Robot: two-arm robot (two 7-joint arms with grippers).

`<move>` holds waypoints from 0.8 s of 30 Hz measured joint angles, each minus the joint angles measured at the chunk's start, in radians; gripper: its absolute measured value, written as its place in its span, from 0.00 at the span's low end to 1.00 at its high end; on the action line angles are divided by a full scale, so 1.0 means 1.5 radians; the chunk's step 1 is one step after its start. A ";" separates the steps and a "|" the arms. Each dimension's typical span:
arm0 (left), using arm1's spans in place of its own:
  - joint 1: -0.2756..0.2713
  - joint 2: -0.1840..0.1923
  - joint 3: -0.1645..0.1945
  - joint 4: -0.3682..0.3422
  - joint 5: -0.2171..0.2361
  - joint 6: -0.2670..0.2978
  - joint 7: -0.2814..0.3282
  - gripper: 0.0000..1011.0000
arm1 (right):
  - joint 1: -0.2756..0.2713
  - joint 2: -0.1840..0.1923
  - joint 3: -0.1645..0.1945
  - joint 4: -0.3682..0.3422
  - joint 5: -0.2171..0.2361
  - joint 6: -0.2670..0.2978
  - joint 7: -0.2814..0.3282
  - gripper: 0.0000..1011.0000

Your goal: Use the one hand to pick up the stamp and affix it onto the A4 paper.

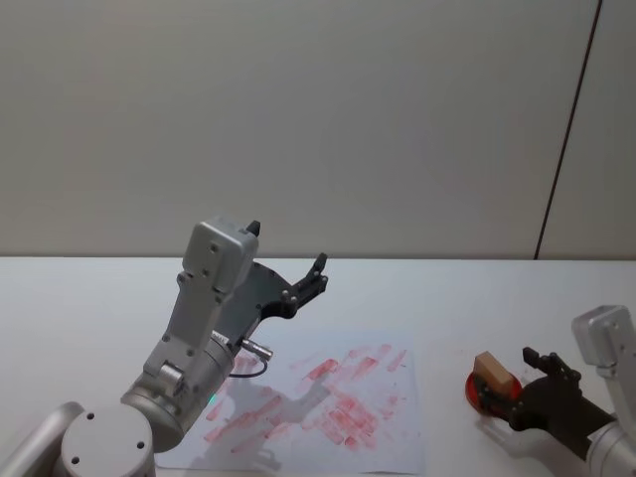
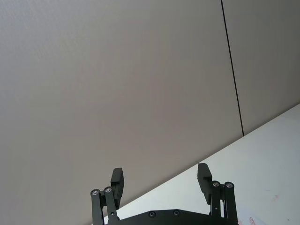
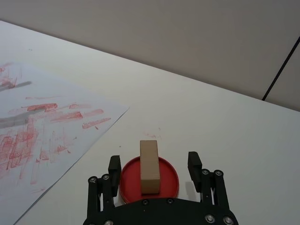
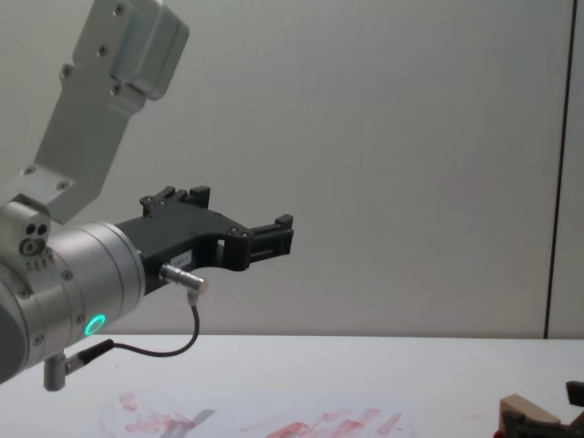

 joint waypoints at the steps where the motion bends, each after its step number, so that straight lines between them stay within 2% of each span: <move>1: 0.000 0.000 0.000 0.000 0.000 0.000 0.000 0.99 | 0.001 -0.001 0.000 0.001 0.000 0.000 0.000 0.89; 6: 0.000 0.000 0.000 0.000 0.000 0.000 0.000 0.99 | 0.005 -0.004 -0.002 0.010 -0.003 0.002 0.003 0.77; 9: 0.000 0.000 0.000 0.000 0.000 0.000 0.000 0.99 | 0.008 -0.006 -0.003 0.017 -0.004 0.004 0.005 0.64; 16: 0.000 0.000 0.000 0.000 0.000 0.000 0.000 0.99 | 0.014 -0.011 -0.005 0.026 -0.006 0.004 0.007 0.47; 17: 0.000 0.000 0.000 0.000 0.000 0.000 0.000 0.99 | 0.016 -0.012 -0.005 0.028 -0.006 0.004 0.008 0.41; 18: 0.000 0.000 0.000 0.000 0.000 0.000 0.000 0.99 | 0.016 -0.012 -0.005 0.028 -0.006 0.004 0.008 0.41; 20: 0.000 0.000 0.000 0.000 0.000 0.000 0.000 0.99 | 0.017 -0.013 -0.005 0.030 -0.006 0.003 0.008 0.31; 24: 0.000 0.000 0.000 0.000 0.000 0.000 0.000 0.99 | 0.021 -0.015 -0.006 0.031 -0.008 -0.002 0.008 0.22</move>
